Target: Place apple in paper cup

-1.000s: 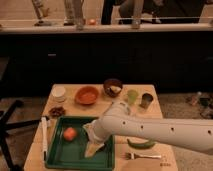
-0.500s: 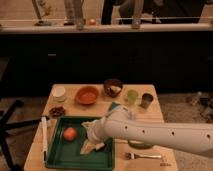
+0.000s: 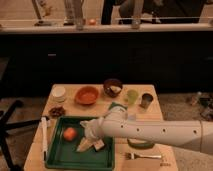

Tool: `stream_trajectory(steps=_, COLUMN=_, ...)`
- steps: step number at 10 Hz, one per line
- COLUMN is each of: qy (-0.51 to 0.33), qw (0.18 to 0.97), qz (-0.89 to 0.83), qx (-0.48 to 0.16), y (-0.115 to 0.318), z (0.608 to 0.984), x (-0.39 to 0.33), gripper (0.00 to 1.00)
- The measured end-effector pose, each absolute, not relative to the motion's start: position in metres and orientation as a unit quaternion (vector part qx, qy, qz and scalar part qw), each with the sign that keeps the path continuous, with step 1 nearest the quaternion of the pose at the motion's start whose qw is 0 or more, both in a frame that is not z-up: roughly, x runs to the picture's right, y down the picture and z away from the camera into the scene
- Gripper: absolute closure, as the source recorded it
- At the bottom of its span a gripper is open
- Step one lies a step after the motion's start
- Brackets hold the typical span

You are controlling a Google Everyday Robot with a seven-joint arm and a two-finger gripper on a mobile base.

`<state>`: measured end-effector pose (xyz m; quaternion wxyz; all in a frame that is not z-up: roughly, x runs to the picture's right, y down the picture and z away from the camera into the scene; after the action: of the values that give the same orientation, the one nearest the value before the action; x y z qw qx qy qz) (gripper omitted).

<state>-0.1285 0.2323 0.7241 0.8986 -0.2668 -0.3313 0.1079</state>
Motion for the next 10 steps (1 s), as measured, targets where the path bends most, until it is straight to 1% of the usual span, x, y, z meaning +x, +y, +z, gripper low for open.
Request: stream_trajectory(steps=10, qy=-0.332, qw=0.887, qz=0.106, qx=-0.305, y=0.242, z=0.783, x=-0.172, gripper=0.2)
